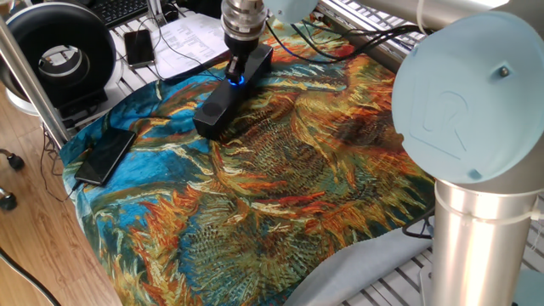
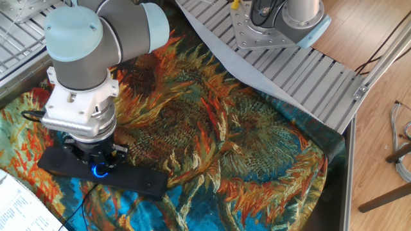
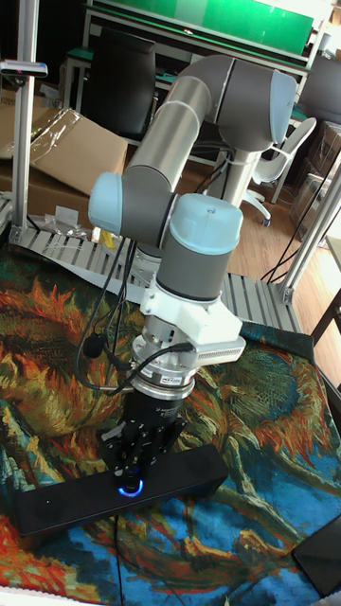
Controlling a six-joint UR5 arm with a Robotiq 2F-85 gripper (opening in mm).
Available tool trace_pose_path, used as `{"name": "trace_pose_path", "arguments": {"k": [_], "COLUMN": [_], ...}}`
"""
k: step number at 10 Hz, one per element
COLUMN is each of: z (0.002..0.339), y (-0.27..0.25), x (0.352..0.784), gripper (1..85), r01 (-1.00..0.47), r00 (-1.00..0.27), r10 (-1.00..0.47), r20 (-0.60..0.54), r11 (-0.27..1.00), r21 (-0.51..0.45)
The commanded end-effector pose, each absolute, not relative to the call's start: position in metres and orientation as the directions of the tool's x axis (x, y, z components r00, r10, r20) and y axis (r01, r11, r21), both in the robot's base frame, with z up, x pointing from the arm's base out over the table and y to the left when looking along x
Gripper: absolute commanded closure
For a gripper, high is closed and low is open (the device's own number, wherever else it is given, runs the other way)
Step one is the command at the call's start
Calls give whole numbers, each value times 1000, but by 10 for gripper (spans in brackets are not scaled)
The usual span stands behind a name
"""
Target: Turn the knob to increase the volume of the speaker
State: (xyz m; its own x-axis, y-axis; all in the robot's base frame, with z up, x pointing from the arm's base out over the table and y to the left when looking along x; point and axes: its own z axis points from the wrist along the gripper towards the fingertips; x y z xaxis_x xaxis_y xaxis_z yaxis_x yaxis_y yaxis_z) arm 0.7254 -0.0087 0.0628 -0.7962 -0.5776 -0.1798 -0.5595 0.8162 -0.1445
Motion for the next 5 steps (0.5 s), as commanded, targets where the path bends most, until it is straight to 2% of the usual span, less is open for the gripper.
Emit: {"name": "trace_pose_path", "arguments": {"k": [1, 5], "z": [66, 59], "y": [9, 5], "x": [724, 721], "gripper": [453, 427], "r01": [-608, -724], "r00": [-761, -656], "r10": [-614, -737], "r20": [-212, -164], "r11": [788, 675], "r21": [-100, -138]}}
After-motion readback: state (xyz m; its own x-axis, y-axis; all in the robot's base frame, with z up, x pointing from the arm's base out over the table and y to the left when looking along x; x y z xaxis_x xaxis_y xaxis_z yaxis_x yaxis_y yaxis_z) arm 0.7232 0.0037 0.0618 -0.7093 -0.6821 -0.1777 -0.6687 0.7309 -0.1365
